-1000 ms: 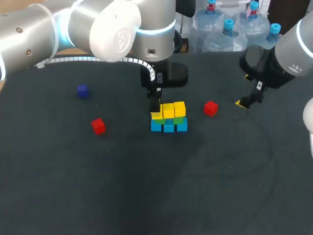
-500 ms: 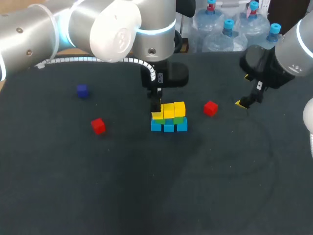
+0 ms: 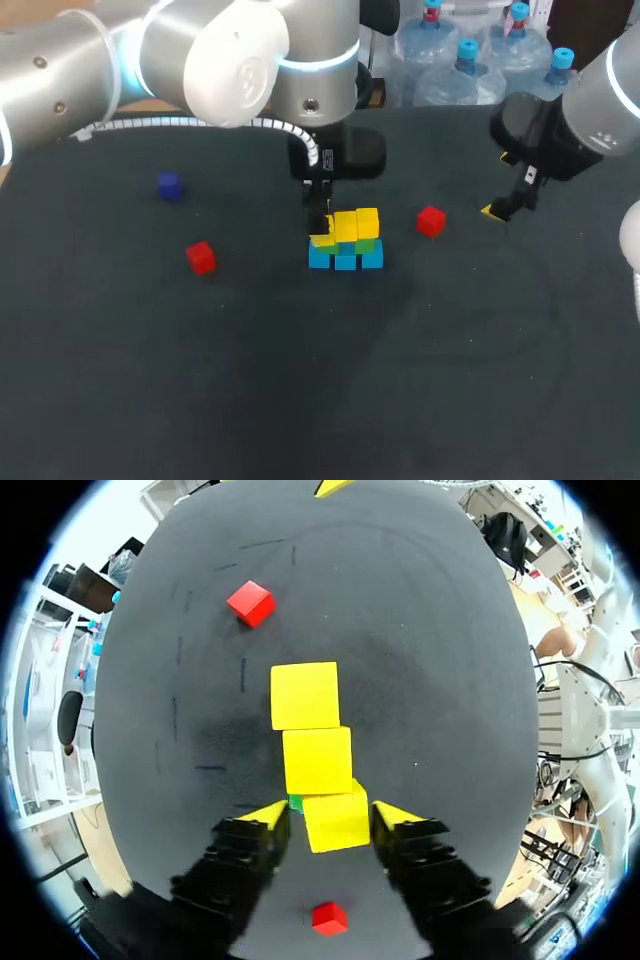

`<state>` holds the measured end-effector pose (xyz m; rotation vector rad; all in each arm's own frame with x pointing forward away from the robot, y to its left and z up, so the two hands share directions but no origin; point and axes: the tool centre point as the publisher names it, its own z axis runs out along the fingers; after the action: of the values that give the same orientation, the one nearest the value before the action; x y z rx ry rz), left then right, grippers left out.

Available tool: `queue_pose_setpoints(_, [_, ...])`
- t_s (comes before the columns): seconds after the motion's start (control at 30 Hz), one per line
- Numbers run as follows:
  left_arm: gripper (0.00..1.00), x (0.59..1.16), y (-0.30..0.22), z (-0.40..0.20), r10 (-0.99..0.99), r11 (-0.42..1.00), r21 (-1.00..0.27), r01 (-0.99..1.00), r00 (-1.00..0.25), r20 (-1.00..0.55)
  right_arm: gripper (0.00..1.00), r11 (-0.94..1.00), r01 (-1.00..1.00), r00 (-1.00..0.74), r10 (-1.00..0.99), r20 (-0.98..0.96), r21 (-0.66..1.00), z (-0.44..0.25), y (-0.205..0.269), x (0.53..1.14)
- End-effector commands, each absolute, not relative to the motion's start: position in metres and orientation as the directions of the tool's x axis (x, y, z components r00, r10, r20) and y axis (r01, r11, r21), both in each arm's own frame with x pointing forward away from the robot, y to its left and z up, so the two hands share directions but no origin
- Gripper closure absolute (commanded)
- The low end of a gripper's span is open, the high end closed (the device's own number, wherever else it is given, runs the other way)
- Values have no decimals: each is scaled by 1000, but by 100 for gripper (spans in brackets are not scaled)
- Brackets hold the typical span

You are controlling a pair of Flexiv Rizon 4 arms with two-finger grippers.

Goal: Place the blue cubes, place green cubes on the blue cubes, place the yellow cubes on the green cubes, then place the red cubes on the yellow cubes, and place purple cube on the red cubes.

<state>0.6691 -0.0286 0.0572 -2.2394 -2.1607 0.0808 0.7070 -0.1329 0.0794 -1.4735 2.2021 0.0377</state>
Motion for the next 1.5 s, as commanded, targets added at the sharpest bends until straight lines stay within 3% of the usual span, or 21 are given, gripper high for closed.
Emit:
queue_pose_setpoints(0.03, [0, 671, -25, 57, 999, -29, -58, 998, 28, -25, 0, 421, -873, -301, -862, -407, -247, 79, -133, 705])
queue_pose_setpoints(1.5, [0, 677, -25, 54, 999, -22, -50, 998, 20, -36, 0, 421, -873, -301, -862, -407, -247, 79, -133, 705])
